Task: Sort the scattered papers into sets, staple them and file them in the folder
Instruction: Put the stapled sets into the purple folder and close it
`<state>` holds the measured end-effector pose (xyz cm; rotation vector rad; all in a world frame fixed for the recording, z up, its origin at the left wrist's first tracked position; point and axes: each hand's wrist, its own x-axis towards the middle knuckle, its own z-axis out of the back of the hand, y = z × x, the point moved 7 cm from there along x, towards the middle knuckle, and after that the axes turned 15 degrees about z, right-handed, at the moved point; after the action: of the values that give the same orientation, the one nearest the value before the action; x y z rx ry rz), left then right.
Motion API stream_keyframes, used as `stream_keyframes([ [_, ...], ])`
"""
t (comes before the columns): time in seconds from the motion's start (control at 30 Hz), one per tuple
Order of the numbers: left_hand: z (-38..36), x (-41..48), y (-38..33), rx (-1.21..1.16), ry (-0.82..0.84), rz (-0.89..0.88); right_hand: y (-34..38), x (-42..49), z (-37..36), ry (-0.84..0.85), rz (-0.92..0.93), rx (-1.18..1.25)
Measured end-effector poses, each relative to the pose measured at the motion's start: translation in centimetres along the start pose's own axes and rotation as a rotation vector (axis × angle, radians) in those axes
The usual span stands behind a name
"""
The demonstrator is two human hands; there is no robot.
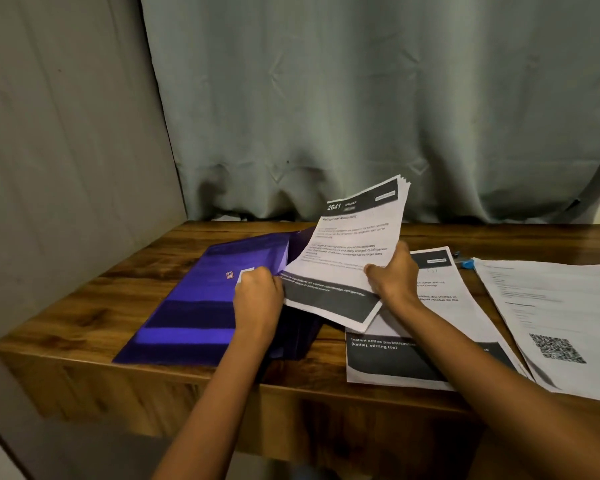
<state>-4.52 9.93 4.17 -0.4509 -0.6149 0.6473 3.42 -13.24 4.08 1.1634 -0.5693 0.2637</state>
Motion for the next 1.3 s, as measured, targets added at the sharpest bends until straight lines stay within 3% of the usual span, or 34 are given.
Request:
stream_keyframes([
  [0.1,0.2,-0.2,-0.1,0.046,-0.023,-0.019,0.5,0.1,0.6,0.006,0.036,-0.014],
  [0.3,0.7,-0.1,-1.2,0.140,-0.010,-0.061,0.8,1.1,-0.9,0.182,0.044,-0.008],
  [0.4,1.0,-0.1,-1.6,0.193,0.002,-0.062,0.9,1.4,-1.4,0.155,0.032,-0.002],
  [0.57,1.2,0.0,-2.0,0.213,0.031,-0.054,1.0,0.5,-2.3,0.098,-0.025,0.056],
  [0.93,0.6,-0.4,-1.8,0.251,0.048,-0.063,0.1,-2.4,-4.4,0.270,-0.221,0.345],
  [1.3,0.8,-0.7,-2.1,0.211,0.074,-0.058,0.9,-1.3,-6.4,0.357,-0.282,0.272],
])
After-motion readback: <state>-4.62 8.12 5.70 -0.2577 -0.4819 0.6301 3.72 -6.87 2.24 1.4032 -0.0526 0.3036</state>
